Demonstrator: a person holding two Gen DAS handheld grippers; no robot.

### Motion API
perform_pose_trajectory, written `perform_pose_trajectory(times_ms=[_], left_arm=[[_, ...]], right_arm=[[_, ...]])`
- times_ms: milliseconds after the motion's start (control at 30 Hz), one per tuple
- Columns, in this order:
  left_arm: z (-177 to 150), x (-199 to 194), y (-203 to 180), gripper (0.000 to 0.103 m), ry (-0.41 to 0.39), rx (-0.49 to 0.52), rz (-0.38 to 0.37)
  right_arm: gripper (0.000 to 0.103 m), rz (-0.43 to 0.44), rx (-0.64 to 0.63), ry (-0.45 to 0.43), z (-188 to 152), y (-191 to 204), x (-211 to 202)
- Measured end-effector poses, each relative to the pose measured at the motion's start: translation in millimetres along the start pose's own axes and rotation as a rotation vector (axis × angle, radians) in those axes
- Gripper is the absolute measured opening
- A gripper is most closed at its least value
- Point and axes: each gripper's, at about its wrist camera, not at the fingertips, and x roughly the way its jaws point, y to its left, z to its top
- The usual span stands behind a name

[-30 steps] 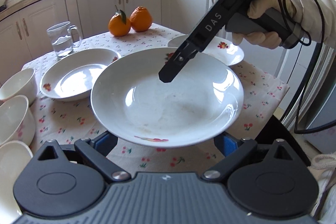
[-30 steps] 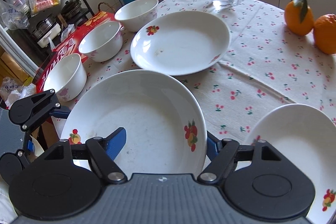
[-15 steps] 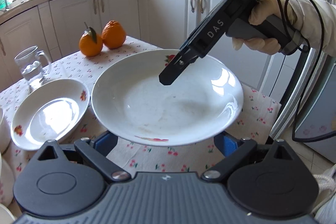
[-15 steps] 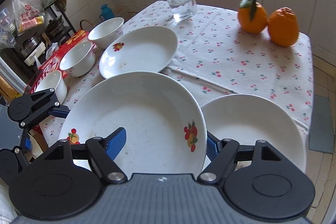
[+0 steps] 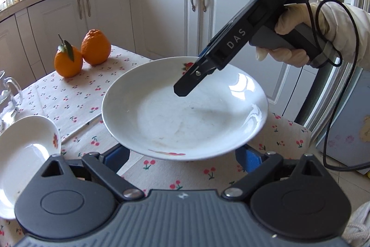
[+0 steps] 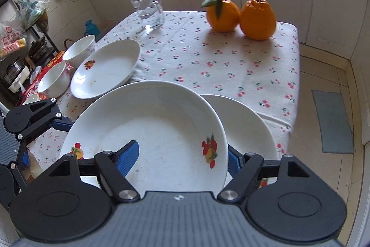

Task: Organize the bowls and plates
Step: 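Lift the large plate with the right gripper toward the stained plate, then lower the held plate onto the stained plate with the right gripper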

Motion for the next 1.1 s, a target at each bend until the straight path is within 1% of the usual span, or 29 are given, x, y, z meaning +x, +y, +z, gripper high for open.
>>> perform_pose_trajectory(times_ms=[300, 433, 600, 1100], left_arm=[[6.2, 13.9, 4.7, 0.097, 0.009, -0.012, -0.005], [5.7, 16.2, 6.4, 0.097, 0.012, -0.017, -0.001], [5.8, 19.4, 5.2, 0.097, 0.013, 0.007, 0.006], [5.6, 27.4, 7.1, 0.098, 0.020, 0.020, -0.021]], right_arm=[[0.082, -0.007, 0.039, -0.014, -4.5, -21.9, 3.9], [0.082, -0.011, 0.045, -0.010, -6.5, -25.3, 7.1], [0.082, -0.017, 0.052, -0.010, -8.4, -28.0, 9.6], [0.082, -0.040, 0.095, -0.013, -22.2, -33.9, 3.5]])
